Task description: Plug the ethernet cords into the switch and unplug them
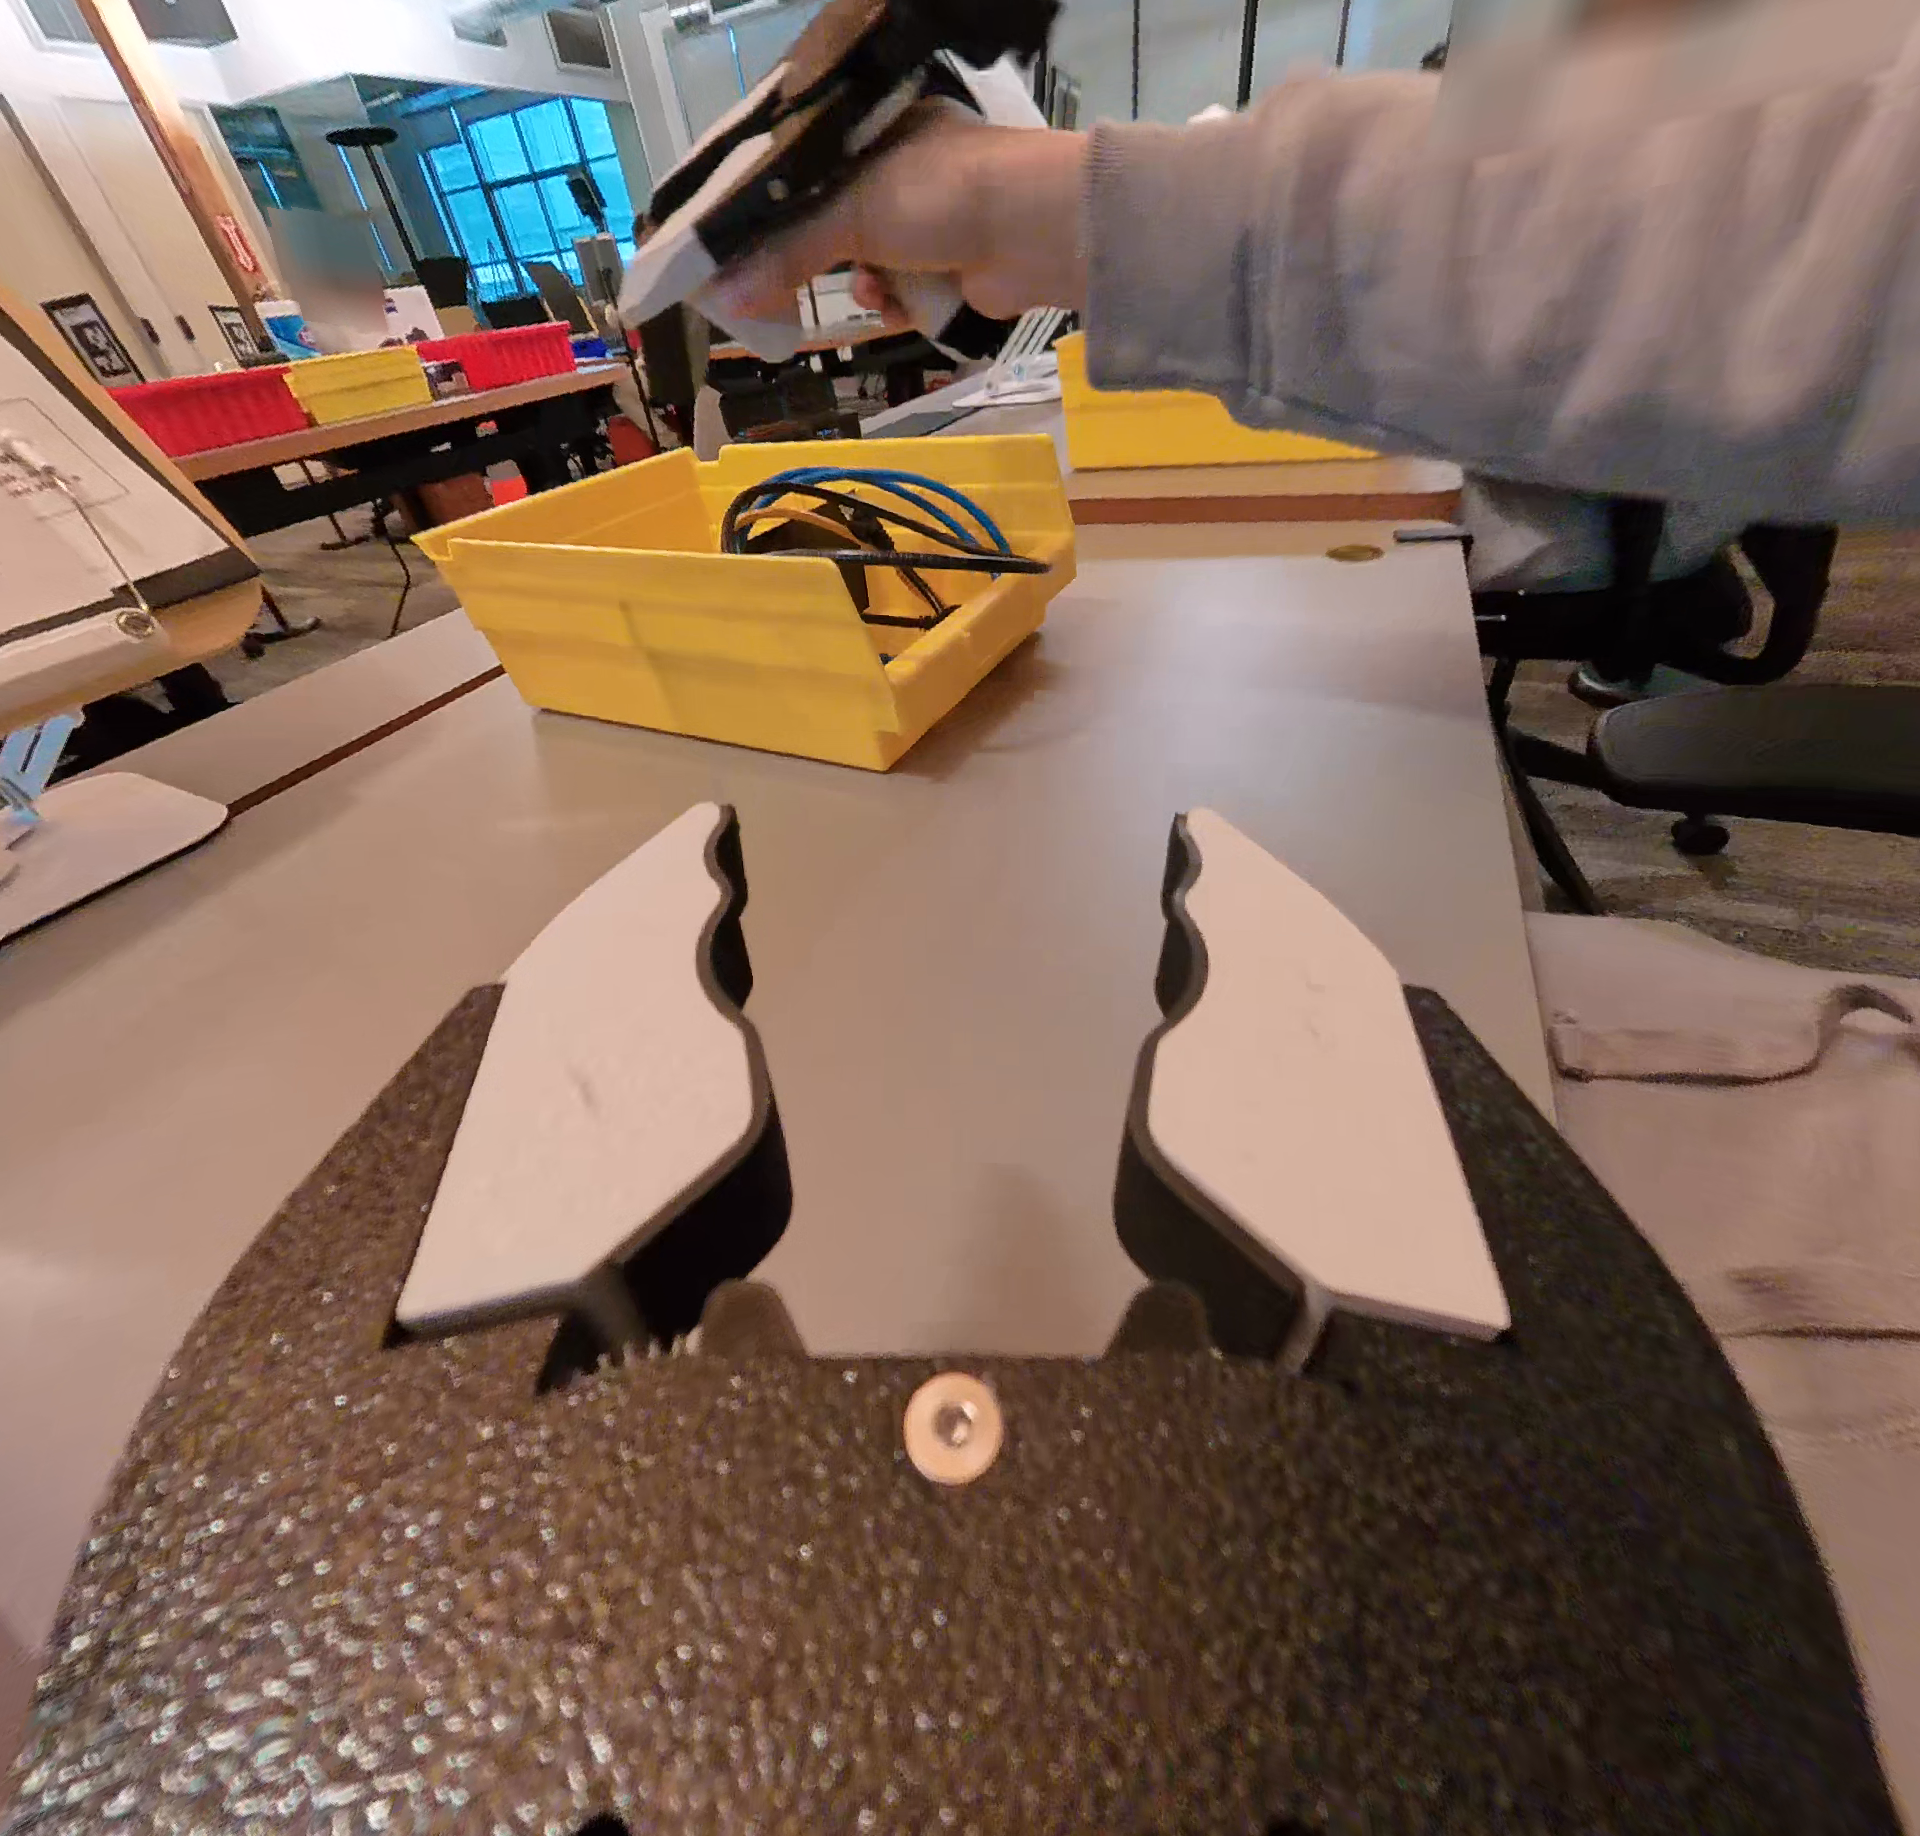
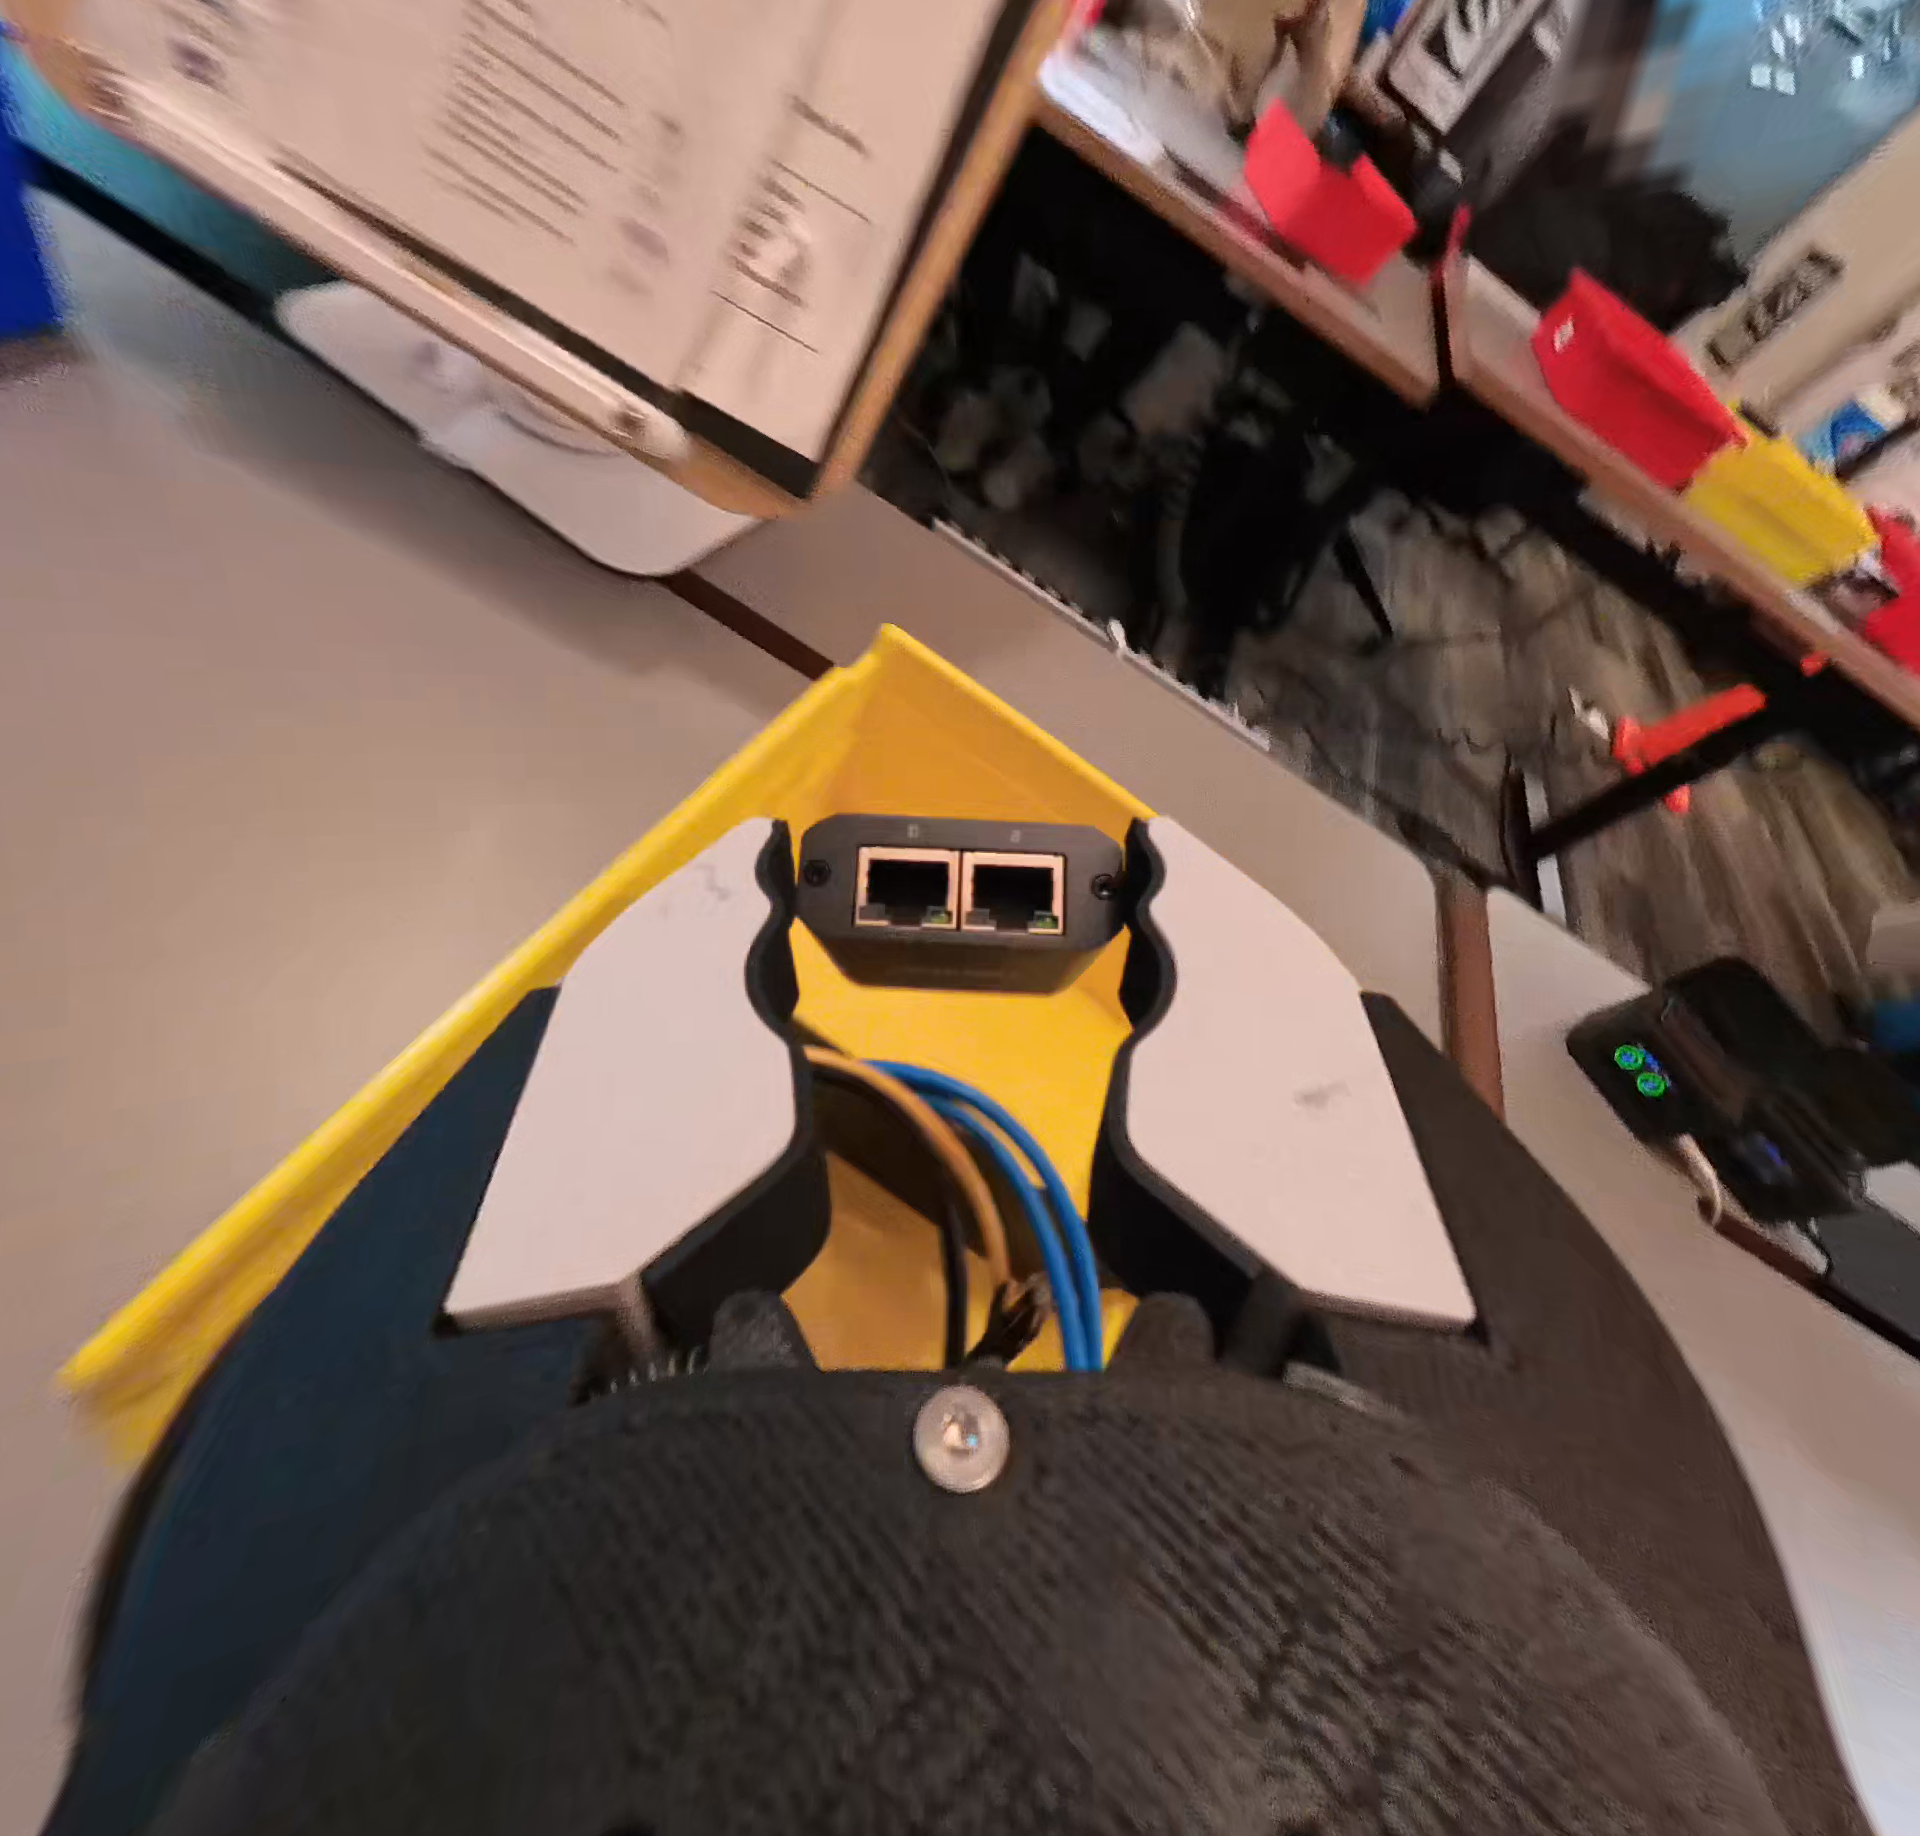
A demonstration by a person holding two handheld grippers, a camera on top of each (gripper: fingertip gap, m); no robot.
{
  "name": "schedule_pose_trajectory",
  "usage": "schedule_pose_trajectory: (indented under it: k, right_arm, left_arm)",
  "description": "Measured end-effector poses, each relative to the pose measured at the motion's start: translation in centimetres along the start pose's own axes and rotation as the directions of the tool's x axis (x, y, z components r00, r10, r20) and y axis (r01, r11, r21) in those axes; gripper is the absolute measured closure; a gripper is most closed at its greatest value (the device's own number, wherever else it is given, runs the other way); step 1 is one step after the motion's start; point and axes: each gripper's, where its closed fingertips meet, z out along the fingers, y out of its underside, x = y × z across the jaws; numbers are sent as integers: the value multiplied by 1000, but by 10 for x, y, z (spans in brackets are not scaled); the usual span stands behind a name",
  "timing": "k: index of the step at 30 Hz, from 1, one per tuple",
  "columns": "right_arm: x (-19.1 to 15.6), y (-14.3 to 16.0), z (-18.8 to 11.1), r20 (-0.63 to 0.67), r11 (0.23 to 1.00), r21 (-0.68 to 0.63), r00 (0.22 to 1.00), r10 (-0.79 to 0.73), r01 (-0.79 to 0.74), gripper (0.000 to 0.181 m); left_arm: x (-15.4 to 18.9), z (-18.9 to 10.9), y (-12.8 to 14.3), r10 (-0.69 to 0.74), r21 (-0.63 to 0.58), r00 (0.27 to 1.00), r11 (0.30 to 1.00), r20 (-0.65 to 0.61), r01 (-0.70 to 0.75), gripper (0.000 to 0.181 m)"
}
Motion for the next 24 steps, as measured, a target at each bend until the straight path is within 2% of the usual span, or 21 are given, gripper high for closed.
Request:
schedule_pose_trajectory:
  k: [3, 6, 8, 11, 14, 17, 18, 21, 22, 24]
  right_arm:
    - [14, 24, 38, 28, 993, -94, 997, 76, -73, 120]
    - [17, 44, 62, 38, 984, -144, 993, 115, -109, 120]
    - [13, 51, 70, 63, 983, -159, 993, 104, -93, 120]
    - [17, 38, 64, 48, 994, -92, 996, 71, -67, 112]
    - [10, 24, 34, 99, 996, -53, 992, 82, -77, 105]
    - [-31, 26, -27, 268, 999, -51, 963, 31, -18, 89]
    - [-48, 30, -51, 319, 999, -27, 947, -21, 31, 89]
    - [-87, 50, -107, 358, 985, 62, 918, -170, 159, 84]
    - [-96, 60, -118, 359, 975, 75, 907, -222, 208, 84]
    - [-104, 81, -120, 314, 951, 72, 898, -308, 300, 83]
  left_arm:
    - [0, 3, 8, 6, -24, 1000, 1000, 1, -6, 106]
    - [-3, 3, 13, -9, -35, 1000, 999, 14, 9, 108]
    - [-5, 2, 12, -21, -26, 1000, 999, 21, 22, 108]
    - [-11, 2, 13, -22, -33, 998, 999, 62, 24, 108]
    - [-17, 7, 20, -1, -91, 992, 996, 122, 12, 109]
    - [-18, 18, 35, 11, -217, 983, 976, 185, 30, 108]
    - [-17, 24, 40, 8, -257, 980, 965, 201, 44, 106]
    - [-12, 49, 47, 14, -328, 976, 943, 216, 60, 107]
    - [-13, 61, 48, 20, -345, 975, 937, 223, 59, 108]
    - [-18, 90, 48, 35, -363, 976, 931, 215, 47, 111]
